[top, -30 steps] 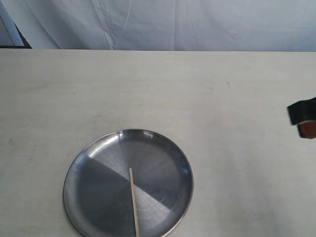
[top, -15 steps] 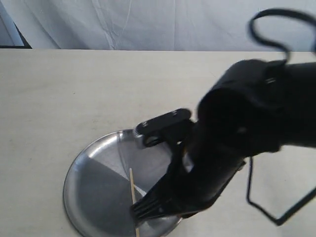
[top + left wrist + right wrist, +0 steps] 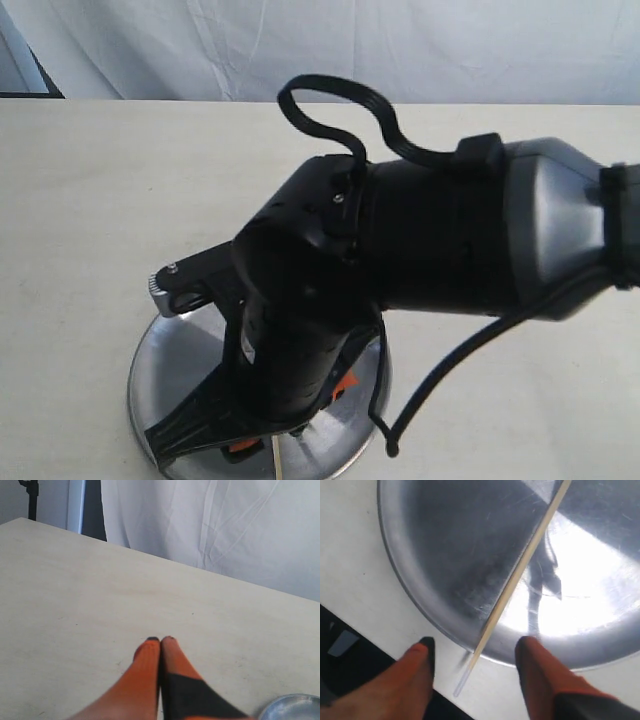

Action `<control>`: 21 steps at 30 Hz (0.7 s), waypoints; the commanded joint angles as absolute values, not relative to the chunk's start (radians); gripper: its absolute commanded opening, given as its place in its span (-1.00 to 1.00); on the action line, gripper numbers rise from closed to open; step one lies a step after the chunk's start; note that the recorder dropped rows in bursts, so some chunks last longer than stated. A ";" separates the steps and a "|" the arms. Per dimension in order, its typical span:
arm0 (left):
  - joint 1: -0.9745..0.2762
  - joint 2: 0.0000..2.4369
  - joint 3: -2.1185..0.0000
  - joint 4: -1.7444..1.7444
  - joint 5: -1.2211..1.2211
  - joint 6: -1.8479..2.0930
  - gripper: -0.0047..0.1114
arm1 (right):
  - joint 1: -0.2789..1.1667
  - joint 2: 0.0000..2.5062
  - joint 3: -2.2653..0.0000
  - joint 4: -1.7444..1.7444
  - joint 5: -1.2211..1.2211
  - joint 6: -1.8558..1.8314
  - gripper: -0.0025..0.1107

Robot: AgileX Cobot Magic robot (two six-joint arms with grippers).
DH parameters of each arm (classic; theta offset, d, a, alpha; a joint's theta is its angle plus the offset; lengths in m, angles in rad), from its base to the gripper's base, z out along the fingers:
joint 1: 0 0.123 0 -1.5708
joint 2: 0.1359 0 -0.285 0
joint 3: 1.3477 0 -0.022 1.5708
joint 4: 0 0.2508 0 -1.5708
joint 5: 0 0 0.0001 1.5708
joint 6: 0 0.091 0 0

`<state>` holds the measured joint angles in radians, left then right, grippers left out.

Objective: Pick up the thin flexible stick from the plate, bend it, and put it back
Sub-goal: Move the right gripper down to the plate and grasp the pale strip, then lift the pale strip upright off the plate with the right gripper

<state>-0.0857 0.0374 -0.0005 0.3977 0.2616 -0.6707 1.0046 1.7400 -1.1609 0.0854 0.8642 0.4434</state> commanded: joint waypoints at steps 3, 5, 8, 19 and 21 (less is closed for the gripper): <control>-0.093 0.031 0.000 0.404 0.253 -0.671 -0.92 | 1.008 1.807 -1.165 0.072 0.846 0.463 0.02; -0.093 0.031 0.000 0.404 0.253 -0.671 -0.92 | 1.008 1.832 -1.165 0.072 0.846 0.463 0.02; -0.093 0.031 0.000 0.404 0.253 -0.671 -0.92 | 1.008 1.862 -1.165 0.072 0.848 0.470 0.02; -0.093 0.031 0.000 0.404 0.253 -0.671 -0.92 | 1.008 1.967 -1.165 0.064 0.801 0.507 0.02; -0.093 0.031 0.000 0.404 0.253 -0.671 -0.92 | 1.008 1.983 -1.165 0.060 0.801 0.509 0.02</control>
<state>-0.0857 0.0374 -0.0005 0.3977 0.2616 -0.6707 1.0046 1.9687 -1.1624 0.0755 0.8067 0.5037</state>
